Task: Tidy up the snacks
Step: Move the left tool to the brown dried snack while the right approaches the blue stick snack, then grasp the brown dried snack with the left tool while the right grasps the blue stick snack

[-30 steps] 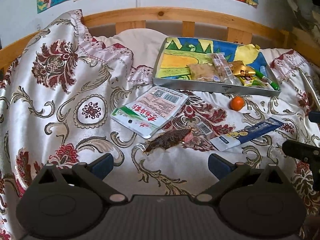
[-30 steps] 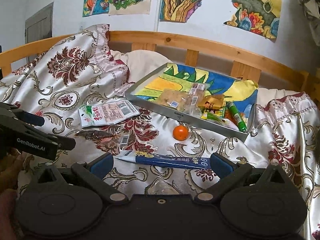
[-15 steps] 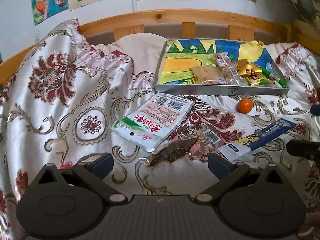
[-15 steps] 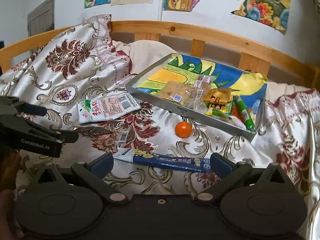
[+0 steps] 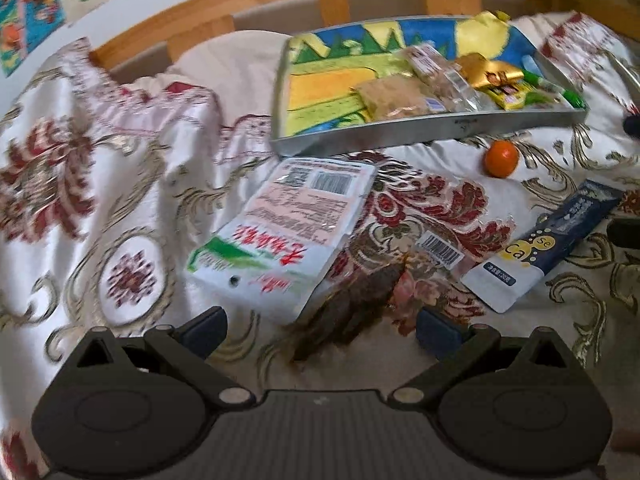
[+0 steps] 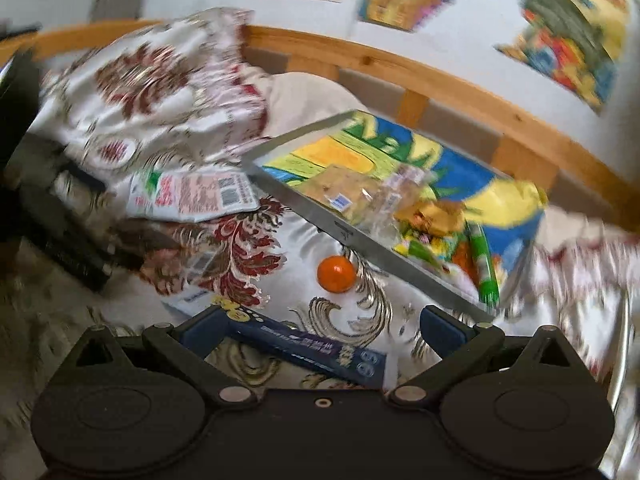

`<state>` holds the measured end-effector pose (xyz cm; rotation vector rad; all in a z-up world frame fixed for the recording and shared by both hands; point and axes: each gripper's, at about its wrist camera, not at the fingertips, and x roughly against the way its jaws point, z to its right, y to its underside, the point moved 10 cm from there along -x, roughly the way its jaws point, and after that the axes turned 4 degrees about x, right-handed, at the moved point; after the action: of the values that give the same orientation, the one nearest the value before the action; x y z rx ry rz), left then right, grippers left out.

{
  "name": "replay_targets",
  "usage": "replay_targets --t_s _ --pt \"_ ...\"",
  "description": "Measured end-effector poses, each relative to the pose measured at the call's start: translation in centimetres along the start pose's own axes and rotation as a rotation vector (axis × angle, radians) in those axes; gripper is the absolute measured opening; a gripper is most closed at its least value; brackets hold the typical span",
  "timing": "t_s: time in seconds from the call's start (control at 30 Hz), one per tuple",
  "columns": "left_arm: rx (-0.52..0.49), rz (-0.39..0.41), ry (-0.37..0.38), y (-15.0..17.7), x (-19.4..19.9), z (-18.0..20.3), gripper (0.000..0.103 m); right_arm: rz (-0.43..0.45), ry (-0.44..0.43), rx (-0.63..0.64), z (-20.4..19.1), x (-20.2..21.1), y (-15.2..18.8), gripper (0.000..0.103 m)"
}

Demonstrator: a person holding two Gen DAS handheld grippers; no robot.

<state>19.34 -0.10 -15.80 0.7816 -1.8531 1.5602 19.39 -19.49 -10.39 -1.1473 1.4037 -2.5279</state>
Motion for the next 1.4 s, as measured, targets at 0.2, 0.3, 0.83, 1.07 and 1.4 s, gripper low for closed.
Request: replay_targets --t_s 0.2,0.3,0.83,1.07,1.4 --pt "-0.018 -0.078 0.085 -0.7 -2.2 -0.3 0.103 -0.021 -0.033 0.225 -1.0 -1.8 1.6 0.102" --pt "-0.022 -0.097 0.108 -0.9 -2.7 -0.5 0.103 -0.019 -0.042 0.259 -1.4 -2.5 2.0 0.102" --pt "0.085 -0.173 0.26 -0.4 -0.9 1.8 0.101 -0.014 -0.089 0.27 -2.5 -4.1 2.1 0.045" --pt "0.035 -0.155 0.243 -0.9 0.2 2.2 0.093 -0.028 -0.018 0.263 -1.5 -3.8 1.7 0.033" --pt "-0.059 -0.181 0.214 -1.3 -1.8 2.2 0.087 -0.027 -0.001 0.154 0.3 -3.5 1.3 0.027"
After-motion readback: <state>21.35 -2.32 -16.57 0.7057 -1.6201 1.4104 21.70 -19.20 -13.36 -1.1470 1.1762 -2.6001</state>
